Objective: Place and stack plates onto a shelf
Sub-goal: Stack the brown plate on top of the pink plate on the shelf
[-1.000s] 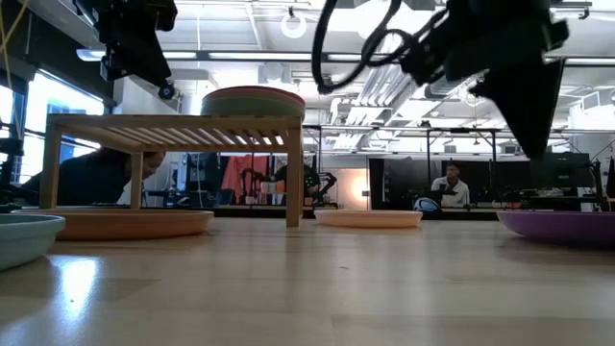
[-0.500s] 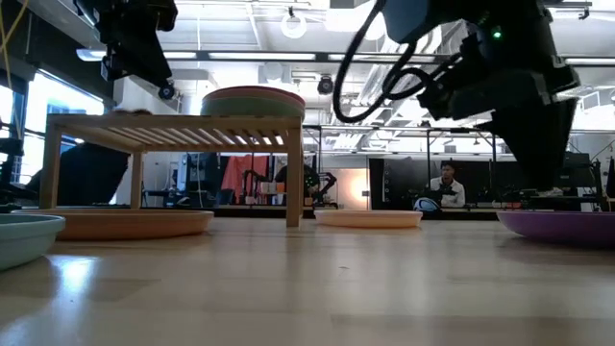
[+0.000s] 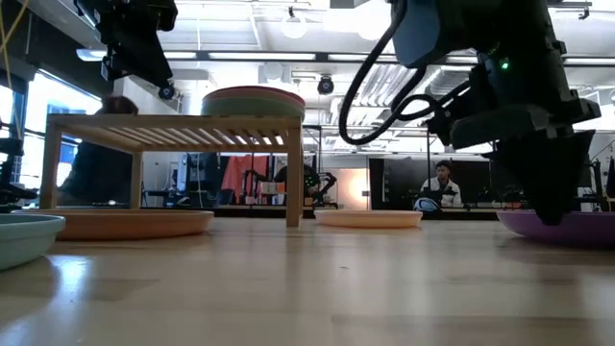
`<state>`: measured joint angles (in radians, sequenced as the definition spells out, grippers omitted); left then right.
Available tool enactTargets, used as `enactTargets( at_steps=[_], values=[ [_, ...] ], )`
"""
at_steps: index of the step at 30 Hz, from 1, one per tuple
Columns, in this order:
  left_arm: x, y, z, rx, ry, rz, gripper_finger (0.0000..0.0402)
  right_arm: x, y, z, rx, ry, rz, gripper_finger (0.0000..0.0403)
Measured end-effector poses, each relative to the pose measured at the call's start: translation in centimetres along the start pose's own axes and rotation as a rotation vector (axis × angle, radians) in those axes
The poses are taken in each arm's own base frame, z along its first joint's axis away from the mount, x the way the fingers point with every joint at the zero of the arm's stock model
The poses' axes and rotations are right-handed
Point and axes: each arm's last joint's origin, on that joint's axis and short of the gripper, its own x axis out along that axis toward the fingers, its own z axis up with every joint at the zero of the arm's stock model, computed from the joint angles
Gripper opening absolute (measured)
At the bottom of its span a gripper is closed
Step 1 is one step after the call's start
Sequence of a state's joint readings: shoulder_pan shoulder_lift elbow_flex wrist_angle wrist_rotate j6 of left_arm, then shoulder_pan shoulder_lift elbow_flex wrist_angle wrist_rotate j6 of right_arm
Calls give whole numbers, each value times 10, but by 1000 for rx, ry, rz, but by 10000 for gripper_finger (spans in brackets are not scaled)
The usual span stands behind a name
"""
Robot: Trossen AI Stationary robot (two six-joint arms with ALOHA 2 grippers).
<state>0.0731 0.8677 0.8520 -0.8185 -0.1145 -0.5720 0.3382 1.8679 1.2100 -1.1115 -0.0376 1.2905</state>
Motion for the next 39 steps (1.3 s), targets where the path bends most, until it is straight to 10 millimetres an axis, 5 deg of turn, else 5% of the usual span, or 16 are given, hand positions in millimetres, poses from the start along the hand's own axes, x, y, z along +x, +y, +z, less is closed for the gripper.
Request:
enactTargets(
  at_steps=[14, 23, 39],
  values=[
    [0, 0, 0, 26, -1, 2, 90, 20, -6, -1, 46, 20, -3, 102],
    [0, 0, 0, 26, -2, 1, 90, 17, -4, -2, 46, 45, 18, 9],
    [0, 0, 0, 26, -1, 2, 90, -68, 7, 9, 44, -116, 10, 0]
  ],
)
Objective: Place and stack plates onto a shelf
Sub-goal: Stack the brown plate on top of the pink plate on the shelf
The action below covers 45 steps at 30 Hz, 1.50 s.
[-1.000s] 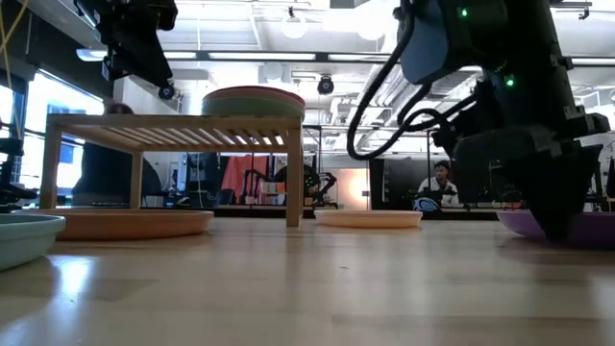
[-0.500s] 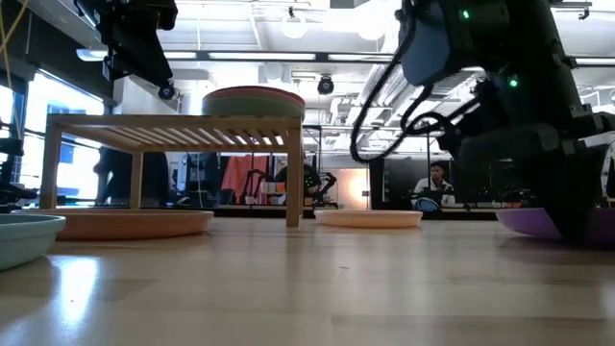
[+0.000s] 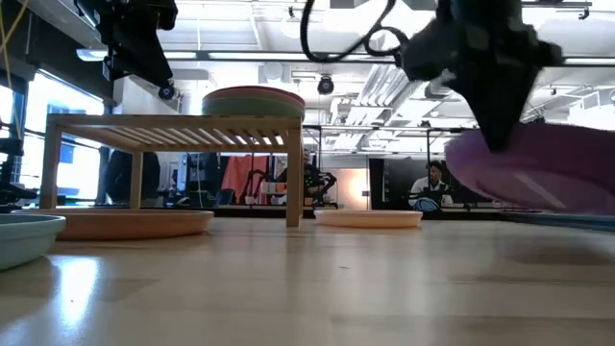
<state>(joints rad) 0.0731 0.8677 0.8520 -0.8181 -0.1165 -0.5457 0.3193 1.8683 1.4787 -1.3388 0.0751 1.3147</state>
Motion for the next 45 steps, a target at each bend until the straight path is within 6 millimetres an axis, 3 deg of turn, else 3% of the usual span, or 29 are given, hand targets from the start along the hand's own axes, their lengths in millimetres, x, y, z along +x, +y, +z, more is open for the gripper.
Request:
enactTargets(
  at_steps=[15, 23, 32, 45],
  values=[
    [0, -1, 1, -4, -15, -6, 90, -48, -16, 34, -34, -158, -67, 0],
    [0, 1, 5, -16, -63, 35, 90, -81, -33, 75, -51, -337, -66, 0],
    [0, 5, 7, -46, -70, 52, 90, -117, -65, 124, -123, -502, -111, 0],
    [0, 5, 7, -325, -77, 41, 90, -157, -107, 192, -387, -735, -125, 0]
  ],
)
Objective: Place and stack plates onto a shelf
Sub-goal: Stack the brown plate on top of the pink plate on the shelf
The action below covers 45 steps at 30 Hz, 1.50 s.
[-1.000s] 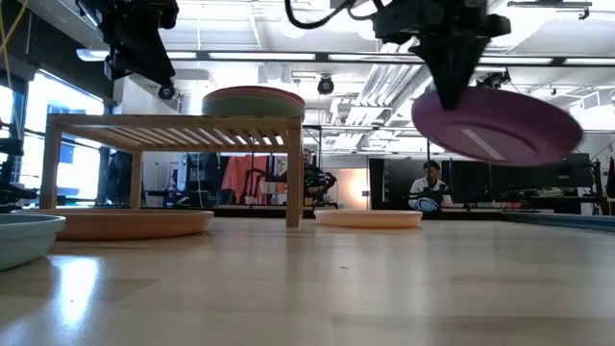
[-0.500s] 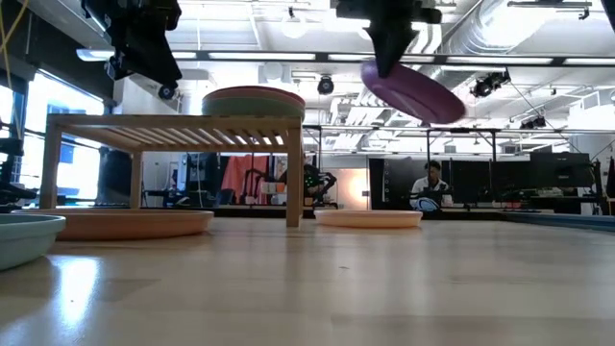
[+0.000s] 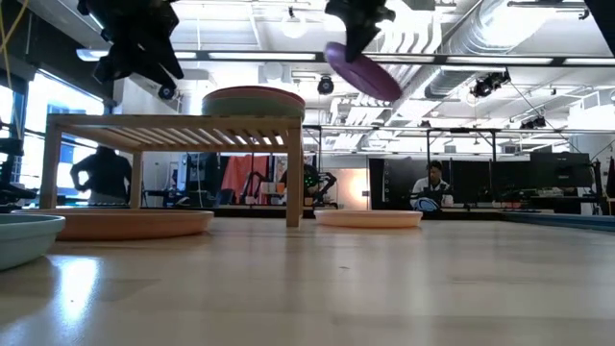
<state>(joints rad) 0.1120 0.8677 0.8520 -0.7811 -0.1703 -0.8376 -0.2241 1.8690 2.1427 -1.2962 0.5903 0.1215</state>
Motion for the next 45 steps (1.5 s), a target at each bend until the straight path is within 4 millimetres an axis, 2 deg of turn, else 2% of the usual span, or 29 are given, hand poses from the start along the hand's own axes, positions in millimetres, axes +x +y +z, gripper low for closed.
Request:
enactTargets(
  at_steps=[6, 12, 19, 26, 29, 39, 45],
  values=[
    [0, 0, 0, -140, 0, 0, 90, 6, -21, 23, -165, -178, 92, 0],
    [0, 0, 0, -236, 0, 0, 90, 8, -29, 36, -347, -334, 167, 0],
    [0, 0, 0, -303, 1, -1, 90, 6, -28, 43, -618, -485, 224, 0],
    [0, 0, 0, -303, 3, -2, 90, -2, -18, 47, -816, -640, 295, 0],
    [0, 0, 0, -289, 3, -2, 90, 2, -12, 49, -828, -647, 298, 0],
    [0, 0, 0, -268, 3, -2, 90, 32, 9, 51, -850, -557, 300, 0],
    [0, 0, 0, -259, 3, -2, 90, 47, 19, 47, -876, -507, 360, 0]
  ],
)
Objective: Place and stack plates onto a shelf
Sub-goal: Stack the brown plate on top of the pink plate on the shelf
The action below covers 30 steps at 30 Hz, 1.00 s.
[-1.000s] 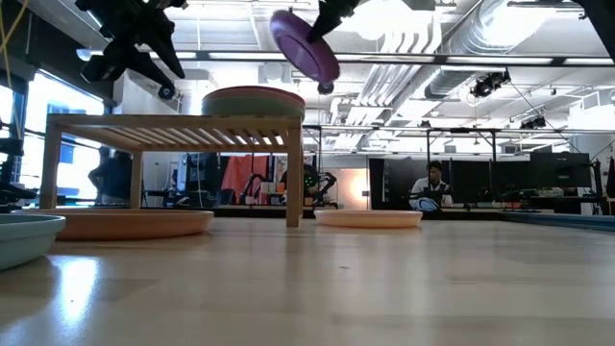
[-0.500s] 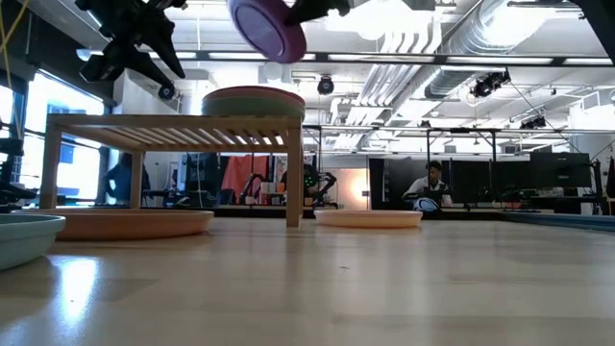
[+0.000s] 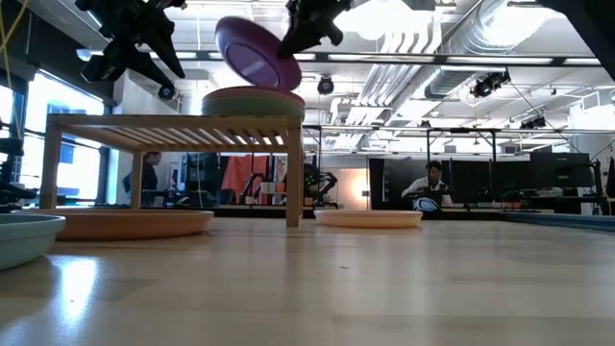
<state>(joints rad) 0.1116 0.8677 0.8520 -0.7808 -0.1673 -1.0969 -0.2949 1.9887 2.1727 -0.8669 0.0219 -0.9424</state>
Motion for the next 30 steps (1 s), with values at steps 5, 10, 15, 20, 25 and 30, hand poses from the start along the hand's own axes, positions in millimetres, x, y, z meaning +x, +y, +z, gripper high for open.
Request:
enactTargets(
  at_steps=[5, 10, 15, 20, 25, 30],
  values=[
    [0, 0, 0, 1, 0, 1, 90, 14, 11, -4, -8, 53, 83, 0],
    [0, 0, 0, 2, -2, 3, 90, 18, 16, -6, -74, 96, 113, 0],
    [0, 0, 0, 18, -14, 9, 90, 18, 17, -5, -103, 98, 110, 0],
    [1, 0, 0, 18, -15, 12, 90, 23, 22, -6, -116, 130, 144, 0],
    [1, 0, 0, 18, -15, 12, 90, 29, 28, -5, -177, 192, 137, 0],
    [1, 0, 0, 10, -16, 11, 90, 30, 29, -4, -183, 193, 141, 0]
  ],
)
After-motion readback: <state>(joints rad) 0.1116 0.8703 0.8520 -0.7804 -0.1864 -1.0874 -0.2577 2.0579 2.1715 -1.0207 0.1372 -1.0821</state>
